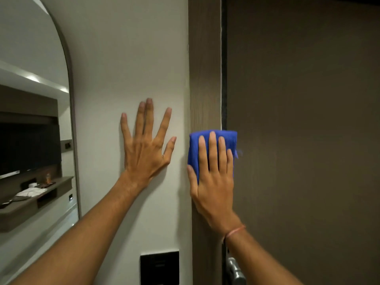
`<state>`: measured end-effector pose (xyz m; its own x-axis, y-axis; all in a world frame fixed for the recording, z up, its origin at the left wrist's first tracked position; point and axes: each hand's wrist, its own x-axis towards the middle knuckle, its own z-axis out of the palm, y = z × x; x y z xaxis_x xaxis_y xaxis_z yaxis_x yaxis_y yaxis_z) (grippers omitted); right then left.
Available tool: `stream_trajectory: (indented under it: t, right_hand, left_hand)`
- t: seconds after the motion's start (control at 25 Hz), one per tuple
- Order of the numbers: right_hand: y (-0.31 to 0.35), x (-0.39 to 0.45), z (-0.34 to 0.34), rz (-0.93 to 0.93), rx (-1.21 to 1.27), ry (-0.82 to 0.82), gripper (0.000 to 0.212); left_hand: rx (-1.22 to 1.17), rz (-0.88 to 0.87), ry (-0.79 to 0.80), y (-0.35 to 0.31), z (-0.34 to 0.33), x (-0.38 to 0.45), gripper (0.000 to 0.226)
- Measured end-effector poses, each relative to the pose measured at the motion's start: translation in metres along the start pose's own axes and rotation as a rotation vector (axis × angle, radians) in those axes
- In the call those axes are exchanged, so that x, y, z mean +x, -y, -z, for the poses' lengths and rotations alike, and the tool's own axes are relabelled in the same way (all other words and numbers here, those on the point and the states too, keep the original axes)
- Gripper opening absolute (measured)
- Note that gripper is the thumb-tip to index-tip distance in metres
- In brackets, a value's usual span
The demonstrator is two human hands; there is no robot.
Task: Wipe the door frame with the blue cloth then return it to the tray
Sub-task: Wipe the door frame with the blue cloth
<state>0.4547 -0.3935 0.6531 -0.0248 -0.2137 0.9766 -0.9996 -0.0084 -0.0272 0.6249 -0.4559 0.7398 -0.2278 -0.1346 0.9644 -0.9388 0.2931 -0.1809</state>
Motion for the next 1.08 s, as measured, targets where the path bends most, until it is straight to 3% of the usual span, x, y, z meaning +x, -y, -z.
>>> stream_trajectory:
  t: [0.16,0.28,0.44,0.56,0.68,0.76,0.88,1.0,1.08]
  right_hand:
    - [-0.006,-0.046,-0.007,0.020,-0.043,0.054,0.077]
    - [-0.003,0.014,0.003,0.074,-0.013,-0.016,0.074]
    - [0.005,0.086,0.004,-0.062,-0.008,-0.141,0.066]
    - [0.004,0.020,-0.012,-0.060,0.005,-0.149,0.067]
    - [0.001,-0.104,-0.020,-0.058,-0.028,0.034,0.080]
    - [-0.001,-0.132,-0.020,-0.029,-0.044,0.076,0.086]
    - [0.001,-0.058,-0.011,0.003,-0.028,0.032,0.076]
    - [0.009,0.051,0.002,-0.098,0.000,-0.091,0.068]
    - [0.010,0.059,0.000,-0.102,-0.005,-0.118,0.068]
  left_hand:
    - [0.039,-0.025,-0.008,-0.003,-0.011,-0.048,0.072]
    - [0.043,-0.026,-0.022,-0.002,-0.012,-0.050,0.072]
    - [0.032,-0.018,-0.019,-0.004,-0.014,-0.052,0.072]
    - [0.037,-0.014,-0.035,-0.003,-0.016,-0.052,0.072]
    - [0.040,-0.018,-0.036,-0.002,-0.017,-0.050,0.071]
    - [0.035,-0.017,-0.048,-0.003,-0.017,-0.051,0.071]
    - [0.037,-0.020,-0.050,-0.003,-0.017,-0.053,0.072]
    - [0.019,-0.015,-0.031,-0.003,-0.016,-0.051,0.073]
    - [0.031,-0.020,-0.039,-0.003,-0.017,-0.052,0.073]
